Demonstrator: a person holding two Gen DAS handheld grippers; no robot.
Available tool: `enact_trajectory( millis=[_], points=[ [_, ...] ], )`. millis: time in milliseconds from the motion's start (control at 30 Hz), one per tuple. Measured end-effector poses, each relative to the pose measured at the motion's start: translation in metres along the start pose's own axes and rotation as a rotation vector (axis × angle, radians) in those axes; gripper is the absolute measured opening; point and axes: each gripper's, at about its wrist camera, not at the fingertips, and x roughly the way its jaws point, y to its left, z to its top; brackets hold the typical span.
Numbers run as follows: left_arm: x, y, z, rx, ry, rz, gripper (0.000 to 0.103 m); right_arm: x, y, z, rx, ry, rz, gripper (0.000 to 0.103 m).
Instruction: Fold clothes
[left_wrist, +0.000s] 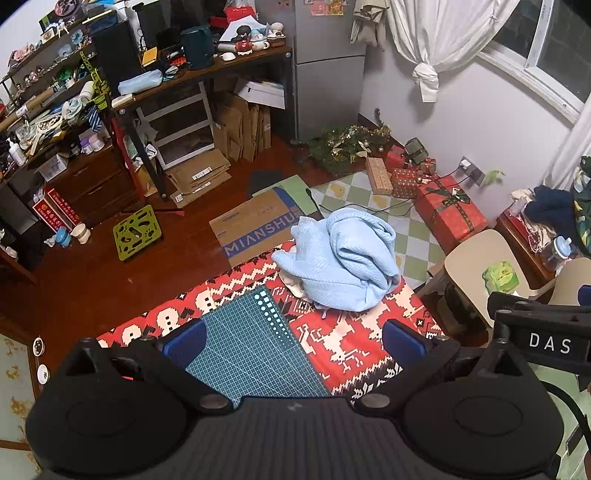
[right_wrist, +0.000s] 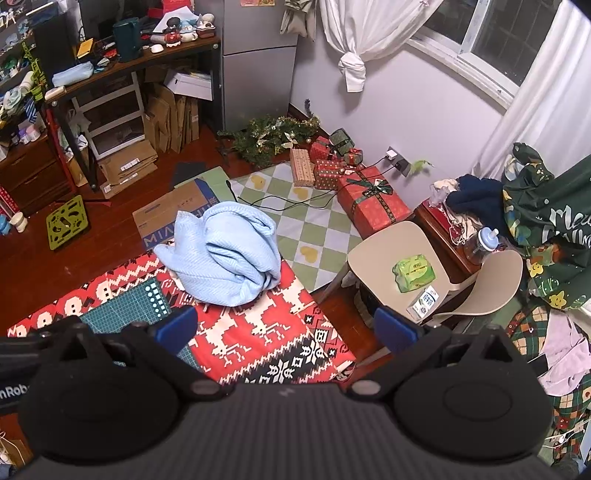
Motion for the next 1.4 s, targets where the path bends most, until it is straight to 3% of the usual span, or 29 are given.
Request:
enact_trajectory(
  millis=[1400],
  points=[
    [-0.011, -0.003, -0.008, 0.007, -0.011, -0.028, 0.102, -0.012, -0.002, -0.005, -0.009, -0.010, 0.006, 0.103]
  ],
)
